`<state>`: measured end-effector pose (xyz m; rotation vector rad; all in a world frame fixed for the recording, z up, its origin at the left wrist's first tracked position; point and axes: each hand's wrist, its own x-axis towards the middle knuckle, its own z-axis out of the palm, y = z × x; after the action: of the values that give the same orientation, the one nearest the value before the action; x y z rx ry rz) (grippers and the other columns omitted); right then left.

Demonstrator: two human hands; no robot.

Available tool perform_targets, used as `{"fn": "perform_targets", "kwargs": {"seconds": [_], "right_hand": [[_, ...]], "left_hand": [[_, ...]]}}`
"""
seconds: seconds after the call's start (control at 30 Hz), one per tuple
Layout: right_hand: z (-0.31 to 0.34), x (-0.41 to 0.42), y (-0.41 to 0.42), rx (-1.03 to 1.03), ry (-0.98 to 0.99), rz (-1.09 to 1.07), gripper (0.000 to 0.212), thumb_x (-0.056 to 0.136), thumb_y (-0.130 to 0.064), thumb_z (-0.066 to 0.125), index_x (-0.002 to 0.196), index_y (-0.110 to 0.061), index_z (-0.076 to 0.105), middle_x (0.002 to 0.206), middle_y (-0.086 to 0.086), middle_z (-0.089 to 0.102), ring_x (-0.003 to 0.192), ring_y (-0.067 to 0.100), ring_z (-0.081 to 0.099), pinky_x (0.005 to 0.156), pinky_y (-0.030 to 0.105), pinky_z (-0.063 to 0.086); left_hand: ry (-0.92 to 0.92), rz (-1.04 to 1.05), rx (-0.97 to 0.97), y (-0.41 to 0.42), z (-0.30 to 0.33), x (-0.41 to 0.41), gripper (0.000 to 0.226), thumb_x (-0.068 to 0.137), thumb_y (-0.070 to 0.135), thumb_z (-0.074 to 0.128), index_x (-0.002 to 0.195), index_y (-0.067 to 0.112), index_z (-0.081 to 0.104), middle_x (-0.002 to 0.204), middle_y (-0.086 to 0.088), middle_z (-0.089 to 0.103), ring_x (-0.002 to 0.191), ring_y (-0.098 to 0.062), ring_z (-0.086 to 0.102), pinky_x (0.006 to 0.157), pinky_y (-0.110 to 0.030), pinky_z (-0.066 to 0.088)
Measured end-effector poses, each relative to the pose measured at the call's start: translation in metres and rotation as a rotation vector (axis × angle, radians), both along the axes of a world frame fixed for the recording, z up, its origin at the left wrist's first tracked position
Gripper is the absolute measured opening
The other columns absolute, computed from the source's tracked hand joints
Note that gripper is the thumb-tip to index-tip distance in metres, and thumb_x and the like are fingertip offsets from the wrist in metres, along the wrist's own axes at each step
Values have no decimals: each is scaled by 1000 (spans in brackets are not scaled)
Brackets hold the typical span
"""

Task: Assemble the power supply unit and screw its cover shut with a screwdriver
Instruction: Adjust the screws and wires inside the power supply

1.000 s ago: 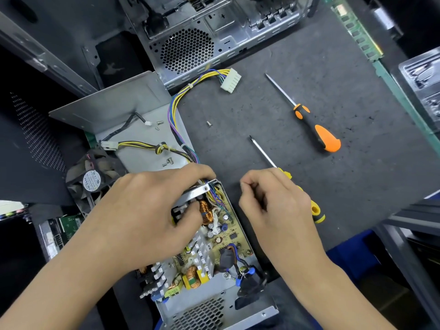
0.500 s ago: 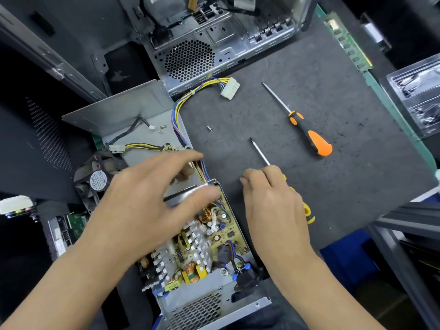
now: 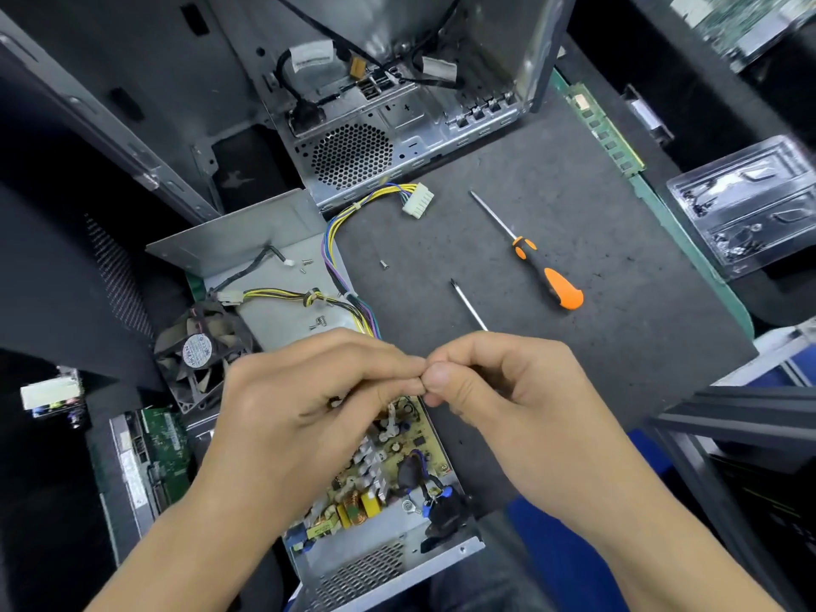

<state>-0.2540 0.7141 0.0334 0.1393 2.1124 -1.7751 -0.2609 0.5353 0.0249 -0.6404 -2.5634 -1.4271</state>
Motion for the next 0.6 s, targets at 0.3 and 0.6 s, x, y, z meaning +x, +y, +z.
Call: {"fn": "perform_targets", "kwargs": {"seconds": [0.3, 0.6], "right_hand": [[-55, 17, 29, 1010, 399, -88, 40, 75, -49, 76, 102, -21, 69, 96, 2, 57, 86, 28, 48, 72, 42, 45], [-70, 20, 38, 485, 469, -159, 20, 96, -22, 63, 115, -23, 70, 97, -6, 54, 77, 14, 53, 58, 15, 39]], "left_hand": [[-469, 211, 494, -7, -10, 12, 10, 74, 21, 84, 82, 19, 78, 76, -5, 76, 68, -23, 75, 67, -26, 60], [-564, 282, 763, -27, -14, 6, 24, 67, 33, 89, 85, 20, 80, 82, -8, 76, 73, -24, 76, 70, -27, 60]]}}
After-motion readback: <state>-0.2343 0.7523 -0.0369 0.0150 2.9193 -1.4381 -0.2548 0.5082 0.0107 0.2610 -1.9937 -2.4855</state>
